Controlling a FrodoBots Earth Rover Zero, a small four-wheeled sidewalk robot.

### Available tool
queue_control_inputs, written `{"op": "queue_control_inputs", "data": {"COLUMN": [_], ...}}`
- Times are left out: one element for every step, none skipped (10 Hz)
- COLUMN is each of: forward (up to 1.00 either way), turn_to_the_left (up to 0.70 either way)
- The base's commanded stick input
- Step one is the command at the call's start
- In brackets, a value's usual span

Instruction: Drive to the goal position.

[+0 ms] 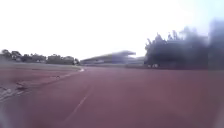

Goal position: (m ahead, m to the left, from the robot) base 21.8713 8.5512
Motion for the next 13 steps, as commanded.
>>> {"op": "queue_control_inputs", "data": {"forward": [0.70, 0.70, 0.70, 0.70, 0.70, 0.70, 0.70, 0.70, 0.70, 0.70, 0.70, 0.70, 0.70], "turn_to_the_left": [0.00, 0.00, 0.00, 0.00, 0.00, 0.00, 0.00, 0.01, 0.03, 0.02, 0.01, 0.00, 0.02]}}
